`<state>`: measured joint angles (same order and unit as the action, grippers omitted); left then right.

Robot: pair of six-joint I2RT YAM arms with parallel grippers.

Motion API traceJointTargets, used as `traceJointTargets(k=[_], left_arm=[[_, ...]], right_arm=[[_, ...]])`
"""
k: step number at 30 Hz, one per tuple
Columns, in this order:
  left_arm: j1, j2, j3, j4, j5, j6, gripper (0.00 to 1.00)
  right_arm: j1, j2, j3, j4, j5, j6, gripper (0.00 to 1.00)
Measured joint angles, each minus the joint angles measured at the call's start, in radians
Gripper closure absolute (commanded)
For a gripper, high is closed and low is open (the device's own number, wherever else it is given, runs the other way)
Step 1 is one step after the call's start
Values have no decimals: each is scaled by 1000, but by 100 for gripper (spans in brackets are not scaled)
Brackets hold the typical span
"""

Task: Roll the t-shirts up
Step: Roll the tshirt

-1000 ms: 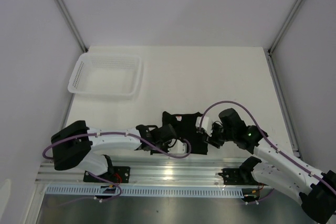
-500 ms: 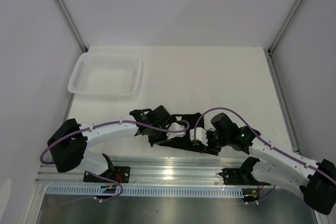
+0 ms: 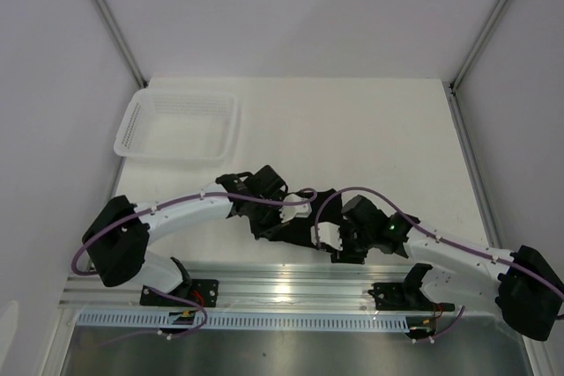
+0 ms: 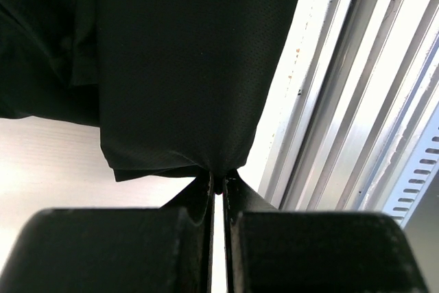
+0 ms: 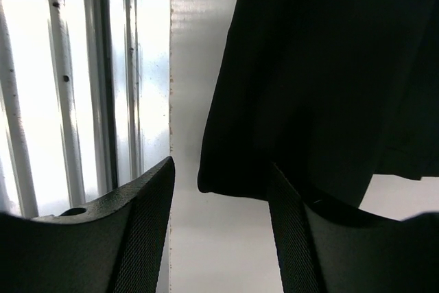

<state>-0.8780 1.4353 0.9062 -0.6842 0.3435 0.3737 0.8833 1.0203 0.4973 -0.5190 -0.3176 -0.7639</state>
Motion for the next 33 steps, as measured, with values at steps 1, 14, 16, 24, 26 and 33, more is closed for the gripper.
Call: traceJointTargets(k=[1, 14, 16, 24, 26, 33], left_arm=[[2, 3, 2, -3, 3, 0, 99], [30, 24, 18, -23, 31, -4, 99], [30, 24, 18, -31, 40, -8, 99], [31, 16, 18, -104, 113, -16, 99], [31, 3, 18, -125, 136, -15, 99], [32, -34, 18, -208, 222, 19, 99]], right_arm=[[2, 16, -3, 5, 8, -2, 43], [8, 35, -15, 25, 39, -24, 100], [3, 35, -8, 5, 23, -24, 100], [-128, 39, 168, -209, -191, -80, 100], [-133, 39, 191, -246, -232, -93, 100], [-134, 70, 245, -379, -362, -102, 100]])
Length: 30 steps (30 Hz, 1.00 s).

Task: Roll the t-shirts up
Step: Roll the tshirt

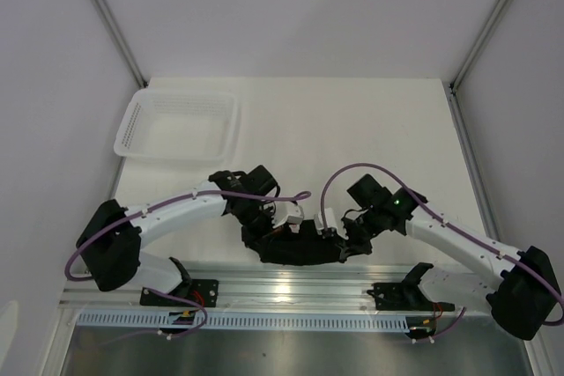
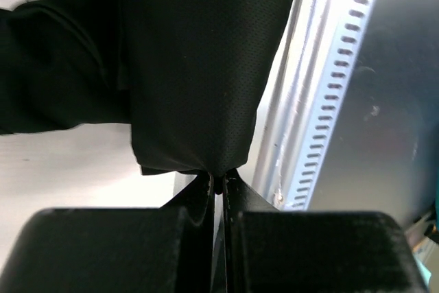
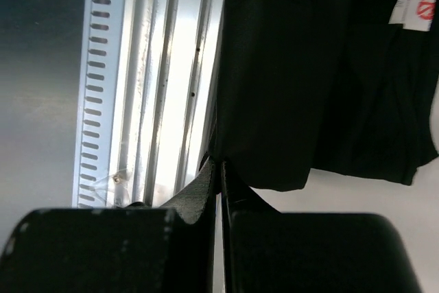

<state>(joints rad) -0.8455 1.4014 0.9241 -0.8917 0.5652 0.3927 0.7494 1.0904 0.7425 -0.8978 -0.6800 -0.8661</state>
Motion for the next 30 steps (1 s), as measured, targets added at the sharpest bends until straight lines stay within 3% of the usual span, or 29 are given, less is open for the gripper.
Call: traceJointTargets(k=[6, 20, 30], left_arm=[[71, 1, 0, -46, 63, 54, 99], [251, 196, 53, -61, 75, 105, 95], [272, 296, 92, -42, 38, 97, 93]], right_arm=[[-43, 31, 17, 1, -53, 15, 100], [-186, 267, 74, 180, -87, 125, 100], [-219, 374, 109, 254, -23, 167, 99]])
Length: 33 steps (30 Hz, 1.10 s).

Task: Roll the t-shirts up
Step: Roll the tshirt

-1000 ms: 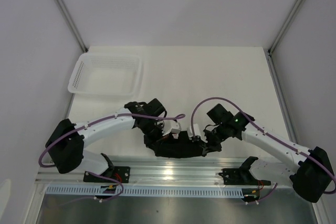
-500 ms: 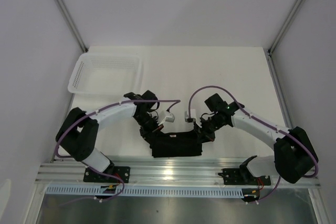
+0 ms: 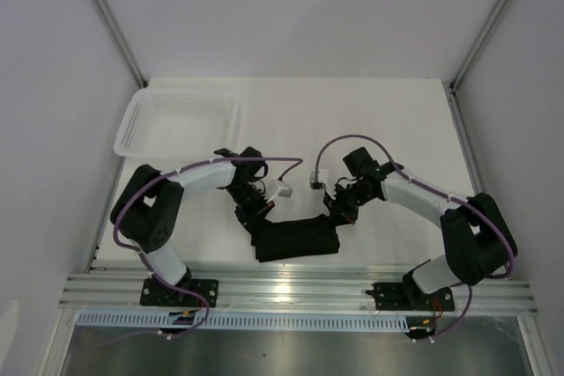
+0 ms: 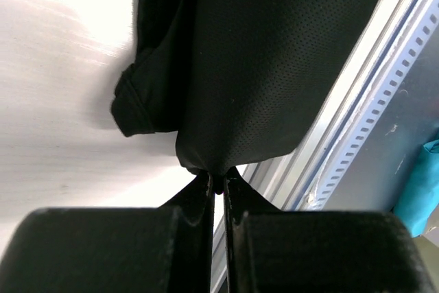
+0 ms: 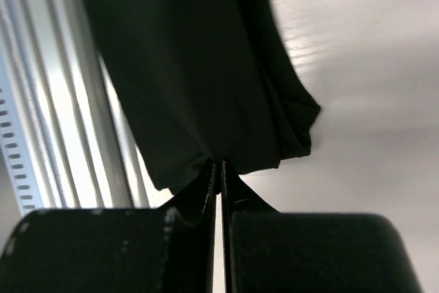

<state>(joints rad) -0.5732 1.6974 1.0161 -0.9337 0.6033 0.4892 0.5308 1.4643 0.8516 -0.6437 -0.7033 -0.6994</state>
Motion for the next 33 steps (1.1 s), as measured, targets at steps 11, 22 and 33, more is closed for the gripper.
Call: traceJointTargets(k=[11, 22, 33], left_arm=[[17, 56, 0, 43, -35, -70, 86], [61, 55, 31, 48, -45, -125, 59], [111, -84, 110, -28, -55, -122, 63]], right_arm=[[-19, 37, 13, 118, 200, 94, 53], [-42, -91, 28, 133, 266, 182, 54], [85, -315, -56, 232, 270, 424, 85]])
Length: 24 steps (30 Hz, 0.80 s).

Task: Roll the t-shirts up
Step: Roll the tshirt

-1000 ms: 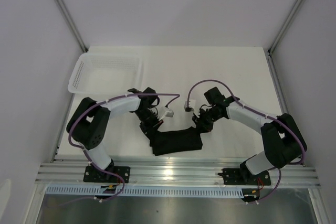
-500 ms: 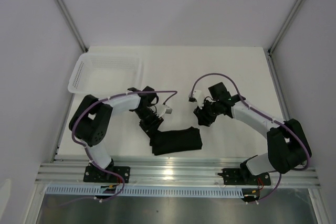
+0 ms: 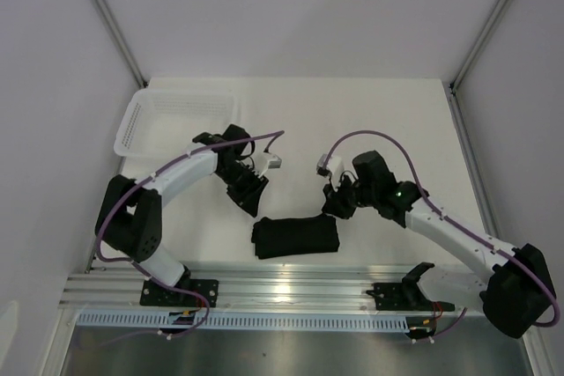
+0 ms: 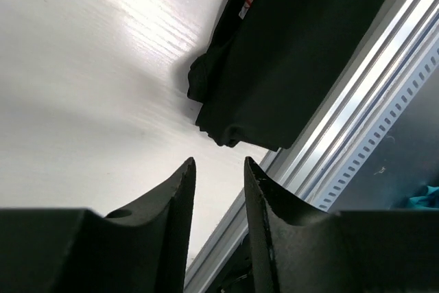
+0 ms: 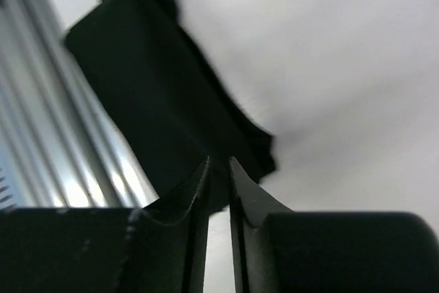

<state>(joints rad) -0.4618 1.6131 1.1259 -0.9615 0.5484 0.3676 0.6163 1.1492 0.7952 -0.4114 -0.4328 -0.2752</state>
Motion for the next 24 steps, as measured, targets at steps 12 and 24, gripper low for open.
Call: traceJointTargets(k=[12, 24], left_arm=[[-185, 42, 54, 16, -17, -21, 73], [-192, 238, 83, 70, -65, -65, 71]], right_arm=[[45, 64, -188, 241, -125, 224, 93], [1, 303, -134, 273, -86, 323, 92]])
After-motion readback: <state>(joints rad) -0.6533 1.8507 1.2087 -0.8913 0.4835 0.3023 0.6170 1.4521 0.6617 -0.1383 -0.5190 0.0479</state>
